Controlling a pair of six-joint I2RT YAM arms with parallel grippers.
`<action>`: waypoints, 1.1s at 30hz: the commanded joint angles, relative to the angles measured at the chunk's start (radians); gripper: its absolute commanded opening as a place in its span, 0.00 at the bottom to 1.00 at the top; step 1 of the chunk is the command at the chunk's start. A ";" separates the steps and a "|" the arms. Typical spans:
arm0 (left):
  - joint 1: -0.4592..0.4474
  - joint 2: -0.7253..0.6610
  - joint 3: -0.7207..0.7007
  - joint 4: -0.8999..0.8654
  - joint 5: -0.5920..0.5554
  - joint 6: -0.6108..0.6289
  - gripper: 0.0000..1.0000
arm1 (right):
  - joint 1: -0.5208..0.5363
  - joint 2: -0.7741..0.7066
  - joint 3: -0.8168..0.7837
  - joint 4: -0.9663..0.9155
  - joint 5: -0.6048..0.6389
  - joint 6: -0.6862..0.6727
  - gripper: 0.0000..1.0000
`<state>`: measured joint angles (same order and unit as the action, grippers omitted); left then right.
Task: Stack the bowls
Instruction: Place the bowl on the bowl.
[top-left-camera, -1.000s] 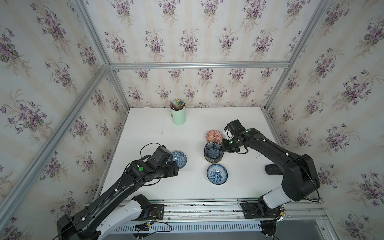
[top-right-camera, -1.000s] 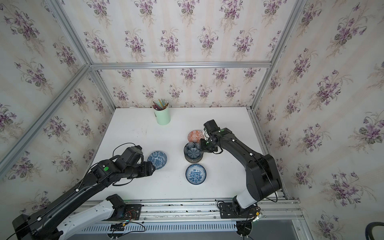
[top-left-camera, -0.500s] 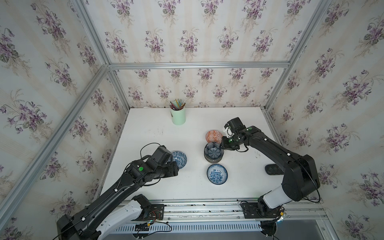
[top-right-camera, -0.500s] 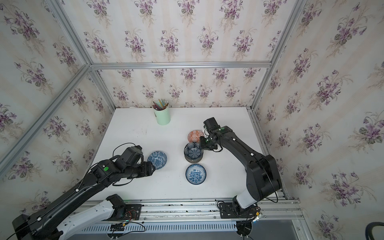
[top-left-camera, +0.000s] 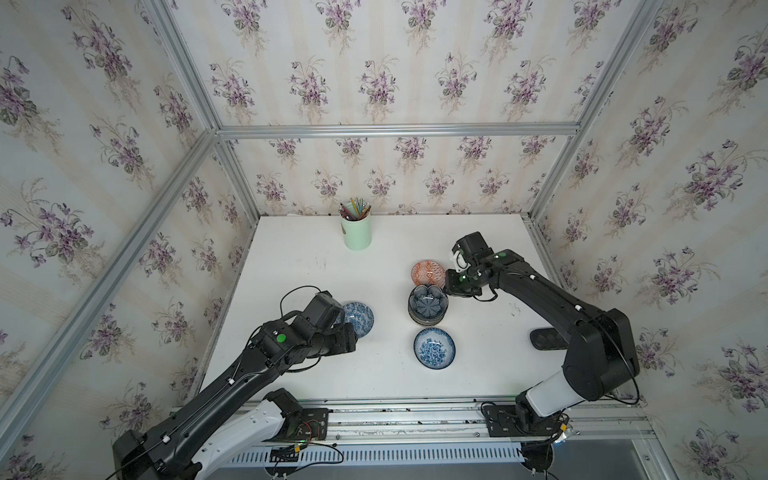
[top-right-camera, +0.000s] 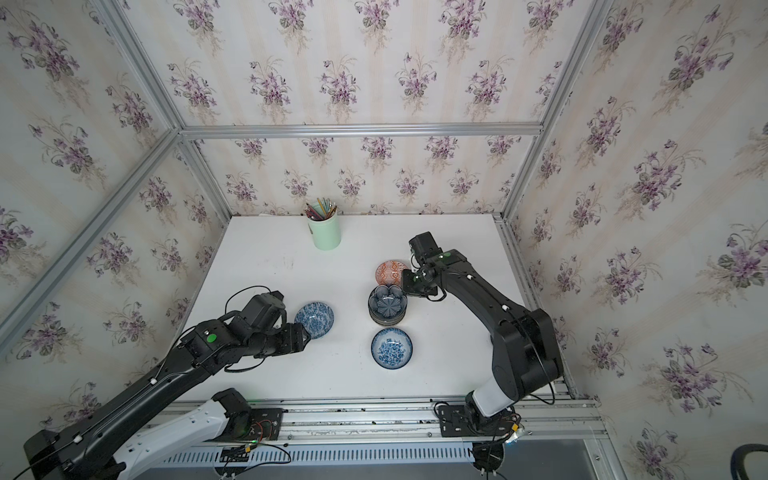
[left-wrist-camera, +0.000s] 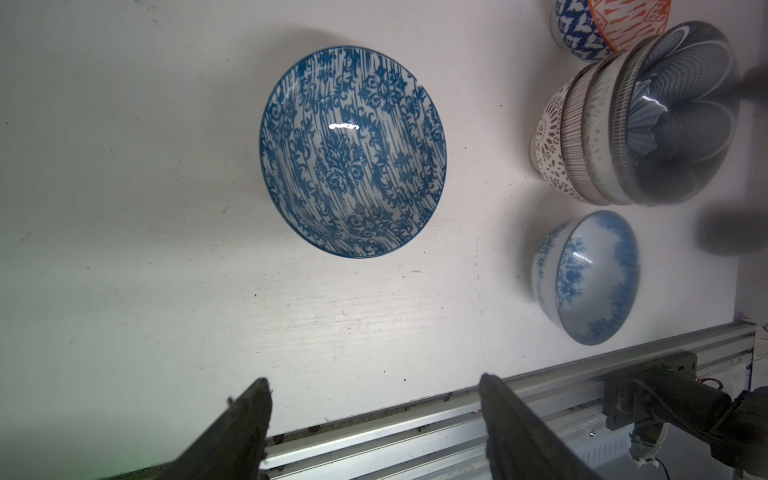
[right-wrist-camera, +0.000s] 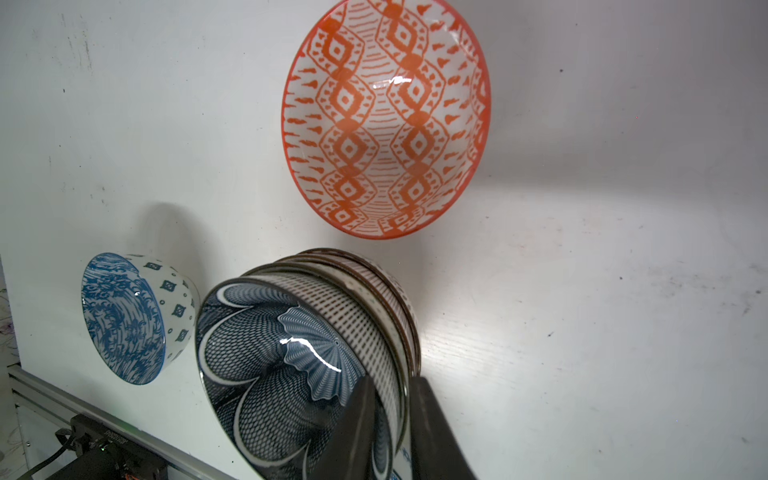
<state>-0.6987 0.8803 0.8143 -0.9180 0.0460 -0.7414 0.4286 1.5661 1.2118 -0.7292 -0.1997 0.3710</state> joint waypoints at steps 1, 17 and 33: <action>0.002 -0.001 -0.005 -0.004 0.001 0.002 0.80 | -0.005 0.008 0.005 -0.001 0.006 0.004 0.21; 0.001 -0.013 -0.018 -0.005 0.001 0.000 0.80 | -0.004 0.012 -0.023 0.012 -0.019 0.002 0.20; 0.001 -0.039 -0.027 -0.018 -0.001 -0.004 0.80 | -0.023 0.080 0.083 0.027 0.069 0.043 0.28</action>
<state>-0.6987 0.8478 0.7906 -0.9188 0.0463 -0.7425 0.4110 1.6192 1.2713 -0.7185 -0.1734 0.3939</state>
